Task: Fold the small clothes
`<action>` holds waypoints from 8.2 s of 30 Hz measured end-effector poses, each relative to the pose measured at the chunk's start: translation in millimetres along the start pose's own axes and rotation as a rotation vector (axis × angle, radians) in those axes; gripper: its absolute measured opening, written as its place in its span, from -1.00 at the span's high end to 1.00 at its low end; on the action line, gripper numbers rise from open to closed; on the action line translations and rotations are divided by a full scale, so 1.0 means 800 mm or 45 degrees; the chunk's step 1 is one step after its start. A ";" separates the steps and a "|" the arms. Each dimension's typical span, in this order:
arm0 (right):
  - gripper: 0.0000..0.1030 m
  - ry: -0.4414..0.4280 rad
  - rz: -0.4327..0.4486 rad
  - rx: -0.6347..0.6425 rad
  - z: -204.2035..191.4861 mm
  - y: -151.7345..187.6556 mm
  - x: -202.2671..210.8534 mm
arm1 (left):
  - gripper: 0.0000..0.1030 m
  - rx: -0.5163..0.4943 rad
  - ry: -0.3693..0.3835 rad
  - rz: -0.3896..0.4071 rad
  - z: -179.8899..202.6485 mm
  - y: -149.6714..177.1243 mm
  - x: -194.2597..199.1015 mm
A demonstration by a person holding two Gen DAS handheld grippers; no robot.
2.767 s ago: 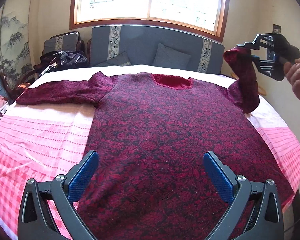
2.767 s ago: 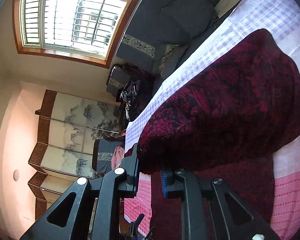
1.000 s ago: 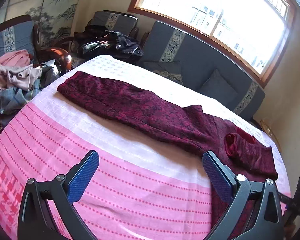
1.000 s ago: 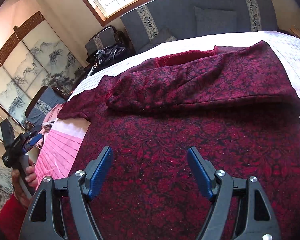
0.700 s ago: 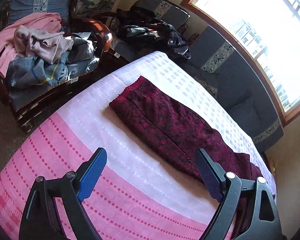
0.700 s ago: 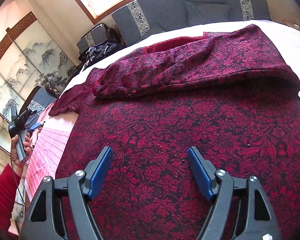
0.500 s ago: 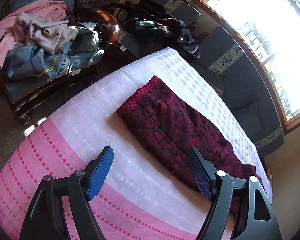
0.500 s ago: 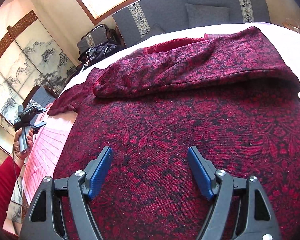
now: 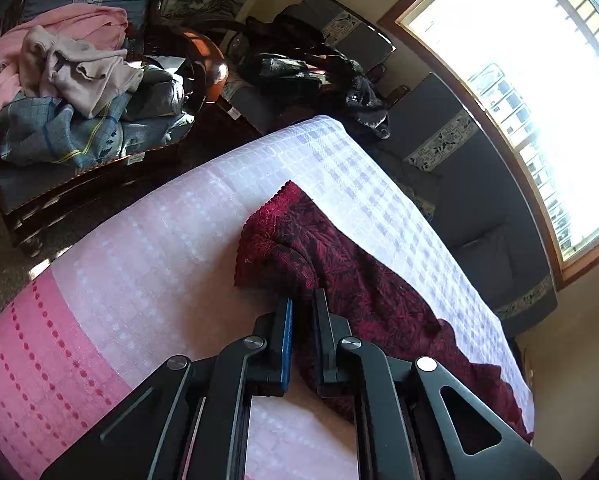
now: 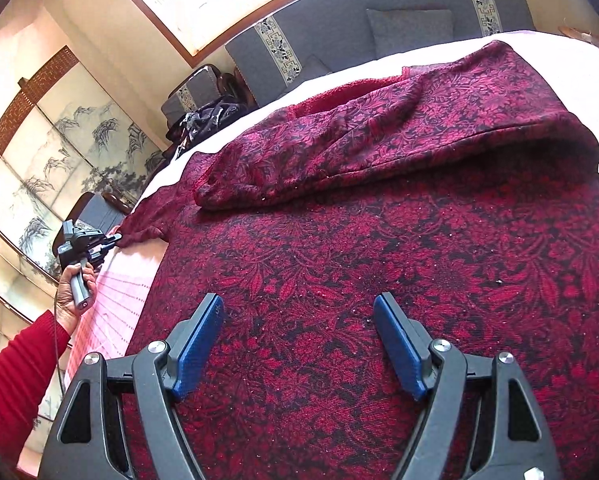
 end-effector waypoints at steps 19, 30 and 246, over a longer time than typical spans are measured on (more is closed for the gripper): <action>-0.47 -0.161 0.236 -0.245 0.038 -0.015 0.058 | 0.83 -0.805 0.714 -0.046 0.476 0.322 0.214; -0.49 -0.149 0.338 -0.304 0.081 -0.047 0.133 | 0.70 -1.194 0.731 -0.152 0.536 0.541 0.161; 0.77 -0.566 0.207 -0.393 0.017 0.170 0.309 | 0.80 -0.662 0.651 -0.384 0.094 0.489 0.355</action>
Point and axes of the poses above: each gripper's, at about its wrist camera, not at the fingertips, and x roughly against the way its jaws point, z to its right, y to its underside, the point moved 5 cm from there along -x, roughly the way its jaws point, and after that the axes turned 15 degrees about -y, right-handed, at the moved point
